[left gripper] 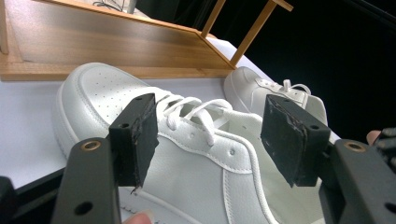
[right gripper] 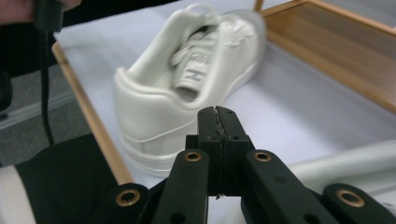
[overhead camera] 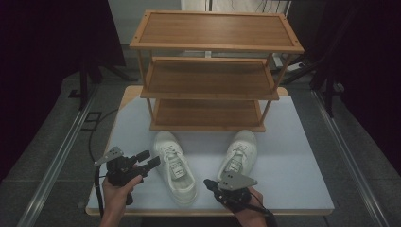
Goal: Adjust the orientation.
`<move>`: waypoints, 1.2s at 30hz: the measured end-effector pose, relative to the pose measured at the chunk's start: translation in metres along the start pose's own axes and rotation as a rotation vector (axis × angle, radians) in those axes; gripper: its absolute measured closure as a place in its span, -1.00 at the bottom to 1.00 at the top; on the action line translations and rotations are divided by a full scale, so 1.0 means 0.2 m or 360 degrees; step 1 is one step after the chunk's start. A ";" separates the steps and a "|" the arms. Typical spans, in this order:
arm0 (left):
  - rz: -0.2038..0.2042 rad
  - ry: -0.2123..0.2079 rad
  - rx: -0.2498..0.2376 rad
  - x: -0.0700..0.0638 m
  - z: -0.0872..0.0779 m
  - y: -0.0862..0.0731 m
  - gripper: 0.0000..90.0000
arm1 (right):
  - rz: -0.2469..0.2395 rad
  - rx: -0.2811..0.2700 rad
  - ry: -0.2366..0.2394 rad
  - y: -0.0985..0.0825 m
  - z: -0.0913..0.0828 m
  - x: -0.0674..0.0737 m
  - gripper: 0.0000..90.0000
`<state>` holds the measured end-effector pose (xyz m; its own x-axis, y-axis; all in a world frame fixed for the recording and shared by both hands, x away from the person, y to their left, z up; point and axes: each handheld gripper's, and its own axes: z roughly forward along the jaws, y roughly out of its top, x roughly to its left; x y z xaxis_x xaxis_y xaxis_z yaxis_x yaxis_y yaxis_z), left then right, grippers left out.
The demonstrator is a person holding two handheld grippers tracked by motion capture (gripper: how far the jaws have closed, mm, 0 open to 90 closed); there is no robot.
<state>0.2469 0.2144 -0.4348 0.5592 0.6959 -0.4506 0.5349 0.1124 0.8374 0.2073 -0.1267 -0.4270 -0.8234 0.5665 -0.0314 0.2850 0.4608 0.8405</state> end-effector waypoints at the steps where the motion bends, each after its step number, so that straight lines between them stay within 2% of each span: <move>1: 0.0001 0.0000 0.0000 0.00 0.00 0.00 -0.20 | -0.0012 0.0012 0.0004 0.00 0.01 0.01 0.98; 8: -0.0007 0.0000 -0.0011 0.00 0.00 0.00 -0.20 | -0.0087 0.0125 0.0038 -0.02 0.10 0.10 0.99; 18: -0.0023 -0.0014 -0.0016 0.00 -0.01 0.00 -0.20 | -0.0089 0.0129 0.0058 -0.02 0.13 0.14 0.98; 23: -0.0036 -0.0016 -0.0012 0.01 -0.01 0.00 -0.19 | -0.0116 0.0106 0.0116 0.00 0.16 0.18 0.97; 27: -0.0051 -0.0026 -0.0023 0.01 -0.02 0.01 -0.19 | -0.0133 0.0096 0.0192 0.02 0.21 0.22 0.95; 36: -0.0100 -0.0008 -0.0101 0.05 -0.10 0.03 -0.19 | -0.0181 0.0064 0.0307 0.09 0.34 0.31 0.94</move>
<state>0.2424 0.2365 -0.4273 0.5289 0.6825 -0.5044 0.5281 0.2005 0.8252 0.1934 -0.0373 -0.4510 -0.9288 0.3702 -0.0177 0.2011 0.5435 0.8149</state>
